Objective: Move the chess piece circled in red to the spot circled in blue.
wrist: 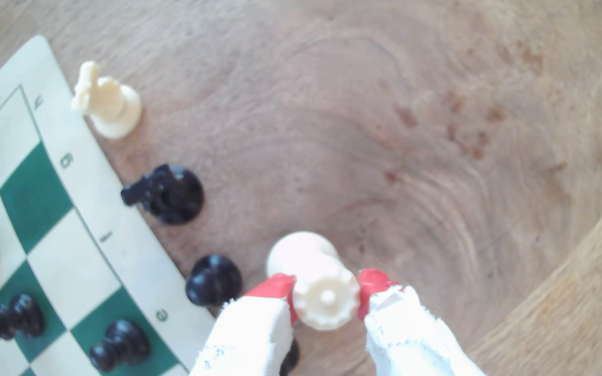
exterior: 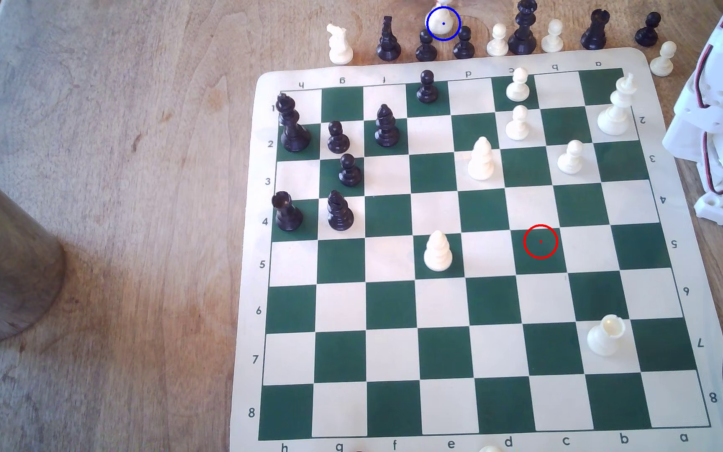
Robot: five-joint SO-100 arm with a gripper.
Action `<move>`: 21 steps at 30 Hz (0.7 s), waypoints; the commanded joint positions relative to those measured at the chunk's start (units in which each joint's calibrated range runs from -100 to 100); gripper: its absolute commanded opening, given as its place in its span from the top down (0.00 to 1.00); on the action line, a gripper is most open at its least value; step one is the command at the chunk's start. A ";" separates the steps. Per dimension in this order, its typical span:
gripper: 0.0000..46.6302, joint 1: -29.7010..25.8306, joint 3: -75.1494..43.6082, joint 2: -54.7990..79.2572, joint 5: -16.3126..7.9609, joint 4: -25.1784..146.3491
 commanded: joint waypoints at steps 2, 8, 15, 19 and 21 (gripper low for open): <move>0.98 0.11 -0.33 -1.09 0.54 -1.28; 0.96 -0.05 0.22 -0.92 0.54 -2.51; 0.90 -0.12 1.94 -0.58 1.12 -3.25; 0.72 0.27 2.48 -0.58 1.03 -3.57; 0.67 0.42 2.48 -0.58 0.88 -4.31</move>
